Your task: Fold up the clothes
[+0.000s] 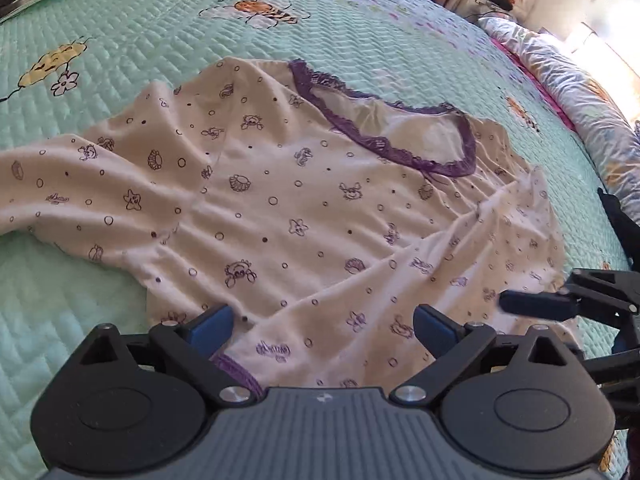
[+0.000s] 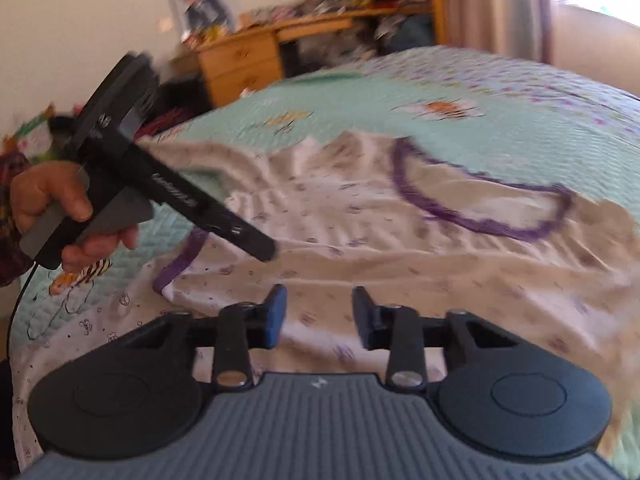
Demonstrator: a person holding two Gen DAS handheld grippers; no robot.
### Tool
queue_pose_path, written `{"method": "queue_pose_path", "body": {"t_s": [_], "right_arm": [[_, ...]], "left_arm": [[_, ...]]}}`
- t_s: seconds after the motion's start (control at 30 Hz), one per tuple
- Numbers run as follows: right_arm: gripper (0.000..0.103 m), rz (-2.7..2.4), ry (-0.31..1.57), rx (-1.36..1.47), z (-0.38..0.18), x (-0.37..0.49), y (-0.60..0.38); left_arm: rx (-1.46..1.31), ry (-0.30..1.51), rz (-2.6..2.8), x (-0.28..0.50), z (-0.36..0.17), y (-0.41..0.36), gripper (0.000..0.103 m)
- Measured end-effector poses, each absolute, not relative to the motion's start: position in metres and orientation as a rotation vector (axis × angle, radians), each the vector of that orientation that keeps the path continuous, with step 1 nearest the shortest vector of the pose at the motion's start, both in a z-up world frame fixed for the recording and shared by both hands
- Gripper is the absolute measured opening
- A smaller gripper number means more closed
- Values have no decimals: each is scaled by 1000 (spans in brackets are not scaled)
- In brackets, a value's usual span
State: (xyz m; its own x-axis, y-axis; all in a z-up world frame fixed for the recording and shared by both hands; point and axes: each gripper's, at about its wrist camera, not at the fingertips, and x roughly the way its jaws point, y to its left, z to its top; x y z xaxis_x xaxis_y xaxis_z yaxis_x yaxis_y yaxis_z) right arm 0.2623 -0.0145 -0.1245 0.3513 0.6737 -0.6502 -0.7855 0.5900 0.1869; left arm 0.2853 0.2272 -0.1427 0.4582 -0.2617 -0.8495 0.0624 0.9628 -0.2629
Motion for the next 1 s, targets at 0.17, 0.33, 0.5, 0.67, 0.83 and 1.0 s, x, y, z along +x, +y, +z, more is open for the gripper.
{"method": "queue_pose_path", "body": {"t_s": [0.17,0.33,0.5,0.67,0.83,1.0], "right_arm": [[30,934,948,-353,-148,269,6],[30,942,974,-273,-151,264,-18],[31,955,956,-232,-144,253,-32],[35,937,854,-131,-122,263,-49],[37,895,882,-48,-146,269,-71],[38,870,892,-2,-156,263,-87]], "left_arm": [[45,1063,-108,292,-149,211,92],[63,1012,-66,292,-139,214,90],[-19,909,-141,279,-106,210,96],[-154,978,-330,297,-119,180,96],[-182,997,-277,306,-134,190,90],[-250,971,-262,306,-129,205,89]]}}
